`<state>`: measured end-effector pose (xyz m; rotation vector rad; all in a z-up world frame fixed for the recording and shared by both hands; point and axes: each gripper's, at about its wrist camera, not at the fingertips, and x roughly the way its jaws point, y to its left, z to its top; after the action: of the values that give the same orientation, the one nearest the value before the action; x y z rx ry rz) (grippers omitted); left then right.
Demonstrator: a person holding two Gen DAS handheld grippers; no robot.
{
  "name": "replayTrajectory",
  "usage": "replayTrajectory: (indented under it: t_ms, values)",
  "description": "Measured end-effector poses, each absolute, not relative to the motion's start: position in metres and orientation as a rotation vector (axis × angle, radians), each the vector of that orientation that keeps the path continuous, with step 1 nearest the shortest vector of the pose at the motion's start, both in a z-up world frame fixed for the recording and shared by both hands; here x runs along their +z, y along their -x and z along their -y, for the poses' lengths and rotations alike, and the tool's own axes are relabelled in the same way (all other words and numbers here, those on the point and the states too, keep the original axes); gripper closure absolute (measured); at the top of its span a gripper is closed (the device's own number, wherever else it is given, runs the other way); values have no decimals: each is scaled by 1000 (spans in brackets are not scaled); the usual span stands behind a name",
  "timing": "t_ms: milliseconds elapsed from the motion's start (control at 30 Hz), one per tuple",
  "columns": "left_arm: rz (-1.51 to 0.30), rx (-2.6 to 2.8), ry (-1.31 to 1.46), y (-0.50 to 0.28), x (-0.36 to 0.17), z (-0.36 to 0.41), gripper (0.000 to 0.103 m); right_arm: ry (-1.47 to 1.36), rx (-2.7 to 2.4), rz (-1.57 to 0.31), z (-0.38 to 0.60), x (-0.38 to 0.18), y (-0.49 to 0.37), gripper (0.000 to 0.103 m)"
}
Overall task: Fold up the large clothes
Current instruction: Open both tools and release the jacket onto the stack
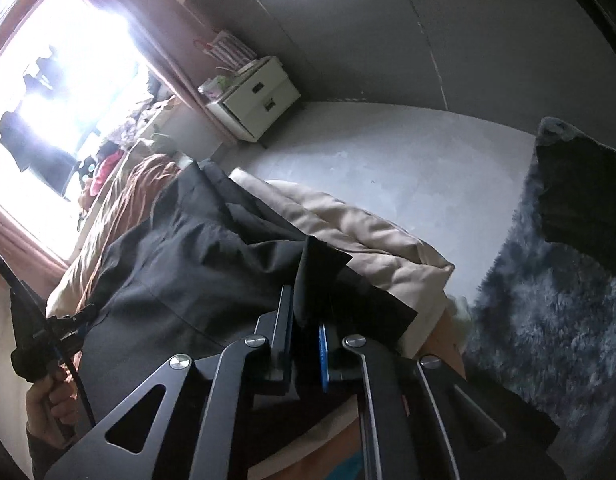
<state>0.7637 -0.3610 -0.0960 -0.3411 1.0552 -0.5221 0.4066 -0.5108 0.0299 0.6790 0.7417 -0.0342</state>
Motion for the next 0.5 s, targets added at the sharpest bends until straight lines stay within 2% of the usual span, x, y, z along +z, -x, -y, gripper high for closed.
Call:
replayTrajectory:
  t_ms: [167, 233, 300, 333, 367, 400, 433, 500]
  values:
    - [-1017, -542, 321, -759, -81, 356, 65, -710, -50, -730, 508, 43, -390, 95]
    - [-996, -558, 331, -752, -68, 346, 55, -674, -59, -733, 489, 49, -386, 93]
    - [-972, -554, 332, -743, -56, 338, 43, -638, -86, -734, 477, 60, -376, 85]
    - [-957, -546, 326, -736, -49, 334, 39, -618, -85, -729, 473, 64, -372, 69]
    - [-951, -545, 320, -731, -43, 331, 37, -593, -74, -717, 469, 74, -364, 39]
    - [-946, -549, 316, -725, -38, 329, 33, -580, -67, -706, 463, 79, -356, 26]
    - [-944, -555, 311, -717, -32, 326, 31, -566, -65, -693, 457, 84, -349, 18]
    - [-941, -559, 304, -704, -24, 320, 30, -541, -63, -682, 446, 94, -334, 18]
